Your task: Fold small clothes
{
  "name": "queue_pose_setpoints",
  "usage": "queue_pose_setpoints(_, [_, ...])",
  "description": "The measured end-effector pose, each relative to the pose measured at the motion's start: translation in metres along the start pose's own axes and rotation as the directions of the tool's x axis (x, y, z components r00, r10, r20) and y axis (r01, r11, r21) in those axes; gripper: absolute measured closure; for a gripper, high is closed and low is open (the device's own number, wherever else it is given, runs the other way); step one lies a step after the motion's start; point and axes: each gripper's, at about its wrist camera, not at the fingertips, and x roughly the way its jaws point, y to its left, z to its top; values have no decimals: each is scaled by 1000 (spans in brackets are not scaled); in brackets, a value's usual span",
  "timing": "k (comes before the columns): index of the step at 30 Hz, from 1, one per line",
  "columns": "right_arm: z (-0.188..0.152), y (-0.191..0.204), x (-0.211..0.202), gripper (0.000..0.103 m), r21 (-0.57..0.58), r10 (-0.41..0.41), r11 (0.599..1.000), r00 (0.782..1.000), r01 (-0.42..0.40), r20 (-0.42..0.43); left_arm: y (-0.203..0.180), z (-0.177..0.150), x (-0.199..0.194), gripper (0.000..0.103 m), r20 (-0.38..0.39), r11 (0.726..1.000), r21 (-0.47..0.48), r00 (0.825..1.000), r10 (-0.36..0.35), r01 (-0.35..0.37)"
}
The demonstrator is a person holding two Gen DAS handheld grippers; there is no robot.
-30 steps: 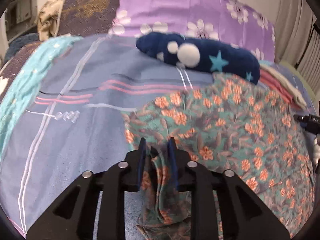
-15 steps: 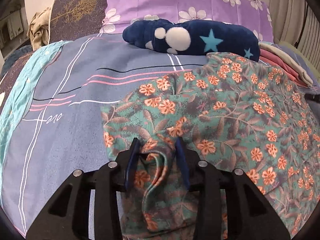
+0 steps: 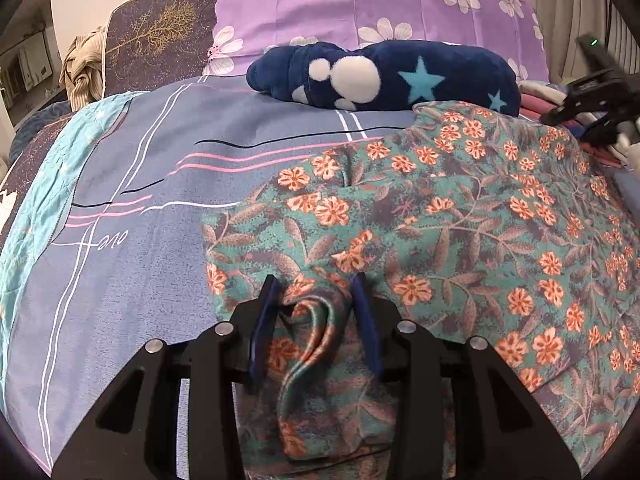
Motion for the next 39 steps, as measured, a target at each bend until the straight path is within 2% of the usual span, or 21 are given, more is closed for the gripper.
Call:
queue_pose_setpoints(2, [1,-3,9,58,36,81,996,996,-80,-33,1,0,0,63,1,1000,-2,1000,-2,2])
queue_pose_setpoints(3, [1,0,9,68,18,90,996,995,-89,-31,1,0,0,64,1,1000,-4,1000,-5,5])
queue_pose_setpoints(4, [-1,5,6,96,-14,108,994,994,-108,-24,1,0,1,63,1,1000,-6,1000,-8,8])
queue_pose_setpoints(6, [-10,28,-21,97,-186,160,972,983,-141,93,2,0,1,64,3,1000,-9,1000,-12,12])
queue_pose_setpoints(8, [-24,51,-50,97,-357,192,928,959,-108,210,2,1,1,64,4,1000,-10,1000,-13,13])
queue_pose_setpoints(11, [-45,75,-77,97,-528,142,843,908,98,395,2,1,1,63,4,1000,-7,1000,-9,9])
queue_pose_setpoints(12, [-45,77,-73,96,-523,72,831,895,190,441,1,0,1,63,4,1000,-6,1000,-7,7])
queue_pose_setpoints(13, [-39,76,-60,94,-479,-79,806,864,349,497,1,1,1,63,4,1000,-6,1000,-6,6])
queue_pose_setpoints(14, [-33,73,-49,92,-444,-186,779,840,442,509,1,0,1,63,5,1000,-4,1000,-4,4])
queue_pose_setpoints(15, [-28,72,-38,89,-422,-254,766,832,484,494,1,0,1,63,5,1000,-2,1000,-1,1])
queue_pose_setpoints(16, [-26,66,-35,89,-405,-270,779,838,480,474,-1,0,1,63,7,1000,2,1000,5,-5])
queue_pose_setpoints(18, [-33,54,-50,89,-371,-163,861,879,348,448,-3,0,0,63,8,1000,11,1000,15,-15])
queue_pose_setpoints(20, [-54,54,-66,89,-386,-33,901,918,198,394,-3,0,0,63,6,1000,8,1000,11,-11])
queue_pose_setpoints(22, [-84,60,-73,89,-445,63,890,942,96,330,-2,0,0,63,6,1000,-1,1000,1,-1])
queue_pose_setpoints(24, [-111,69,-61,80,-517,35,848,961,116,273,-1,0,0,63,6,1000,-5,1000,-3,3])
queue_pose_setpoints(25, [-122,65,-49,79,-527,-25,836,970,154,243,-1,0,0,63,6,1000,-4,1000,-1,1])
queue_pose_setpoints(28, [-130,41,-13,80,-485,-231,822,954,297,192,-4,0,0,62,6,1000,8,1000,16,-16])
queue_pose_setpoints(29, [-131,34,-12,80,-500,-179,824,959,267,217,-5,0,1,61,5,1000,12,1000,23,-23])
queue_pose_setpoints(33, [-135,33,-40,83,-435,-173,858,951,272,255,-7,0,-1,59,9,999,22,999,45,-45])
queue_pose_setpoints(36, [-154,34,-78,83,-454,-78,866,954,209,289,0,2,-7,60,7,1000,-5,1000,16,-16])
queue_pose_setpoints(39, [-179,12,-102,80,-437,-37,886,964,154,263,3,-1,-29,60,41,999,-35,999,14,-13])
